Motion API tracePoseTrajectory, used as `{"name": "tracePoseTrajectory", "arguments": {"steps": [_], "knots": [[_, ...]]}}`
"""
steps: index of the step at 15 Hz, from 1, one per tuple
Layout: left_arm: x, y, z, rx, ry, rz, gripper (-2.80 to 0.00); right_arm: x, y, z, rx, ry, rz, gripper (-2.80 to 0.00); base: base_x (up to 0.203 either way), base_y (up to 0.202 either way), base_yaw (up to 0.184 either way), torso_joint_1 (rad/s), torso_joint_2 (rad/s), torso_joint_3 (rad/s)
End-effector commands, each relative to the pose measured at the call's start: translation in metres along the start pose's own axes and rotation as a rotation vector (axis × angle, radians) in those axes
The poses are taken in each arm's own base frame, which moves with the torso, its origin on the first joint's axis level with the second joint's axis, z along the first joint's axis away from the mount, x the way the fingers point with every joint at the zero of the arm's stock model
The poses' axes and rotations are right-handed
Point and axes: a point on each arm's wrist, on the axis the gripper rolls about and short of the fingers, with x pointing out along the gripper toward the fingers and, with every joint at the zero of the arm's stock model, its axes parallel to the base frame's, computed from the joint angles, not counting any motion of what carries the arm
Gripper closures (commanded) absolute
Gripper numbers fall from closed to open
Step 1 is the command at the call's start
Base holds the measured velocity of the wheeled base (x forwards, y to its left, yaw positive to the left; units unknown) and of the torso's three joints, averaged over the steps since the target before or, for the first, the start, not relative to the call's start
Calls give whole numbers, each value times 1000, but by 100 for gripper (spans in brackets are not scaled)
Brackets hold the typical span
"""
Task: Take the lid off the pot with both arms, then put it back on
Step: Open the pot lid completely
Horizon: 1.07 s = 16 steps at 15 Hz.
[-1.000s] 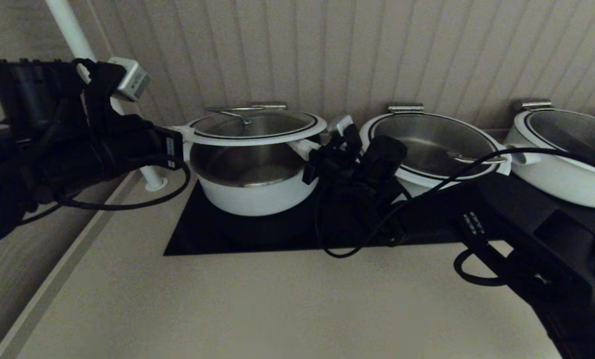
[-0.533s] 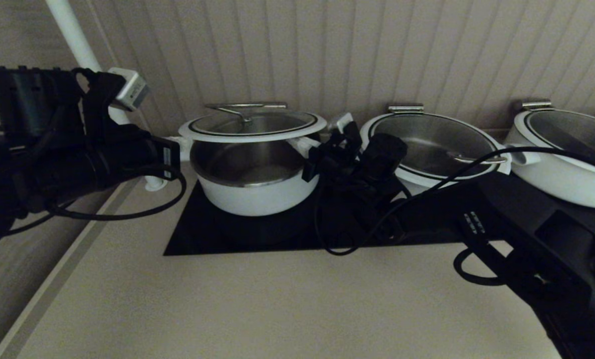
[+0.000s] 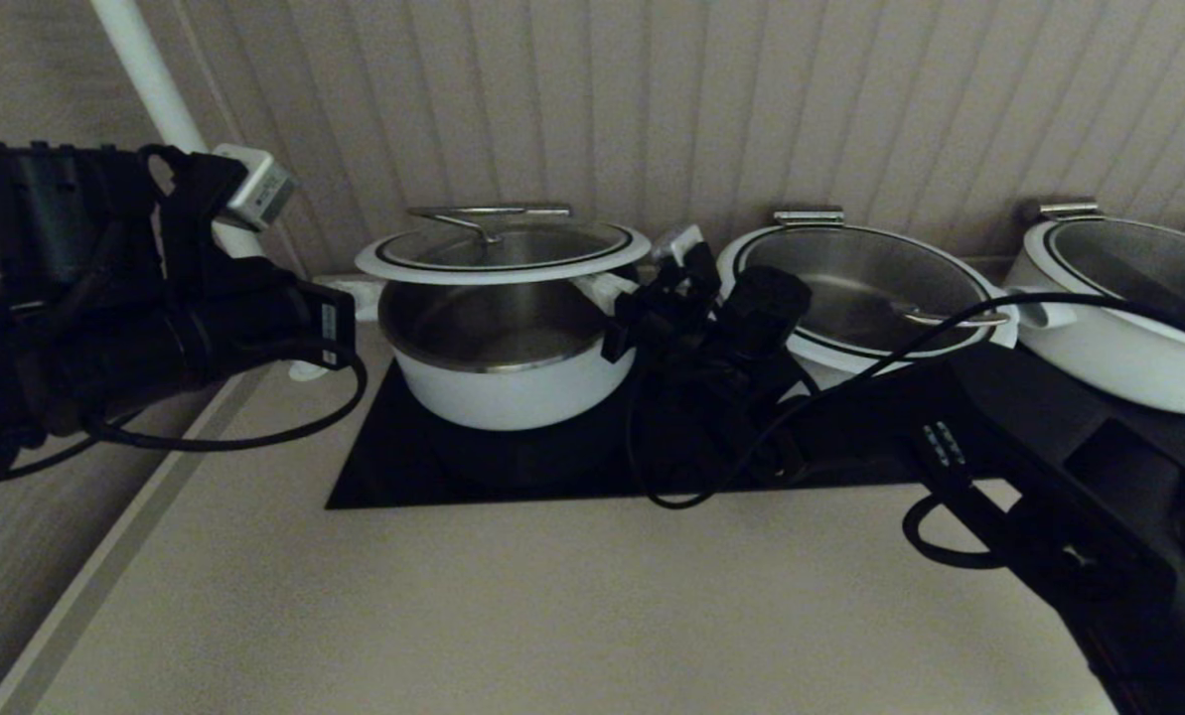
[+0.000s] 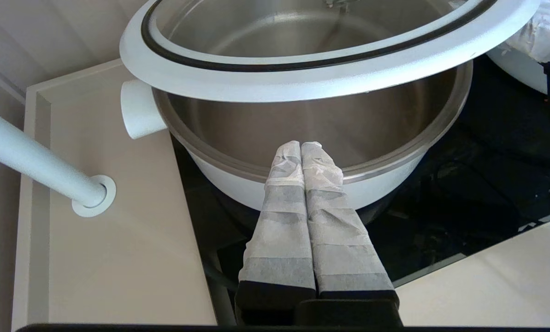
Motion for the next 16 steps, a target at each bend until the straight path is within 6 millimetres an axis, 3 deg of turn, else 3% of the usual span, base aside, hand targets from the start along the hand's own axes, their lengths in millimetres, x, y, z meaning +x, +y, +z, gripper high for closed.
{"name": "tracePoseTrajectory", "arguments": {"steps": [1,9,16], "knots": [[-1,0,1,1,-5,0,0,0,0,0,-3,-6,3,0,0,0,0,0,0,0],[-11,0,2,-1,21,-3,0,-1,-3,-1,-4,-6,-3,0,0,0,0,0,0,0],[-15,-3,-13,-2,65,-9,0,-2,-5,-1,-6,-4,-7,0,0,0,0,0,0,0]]}}
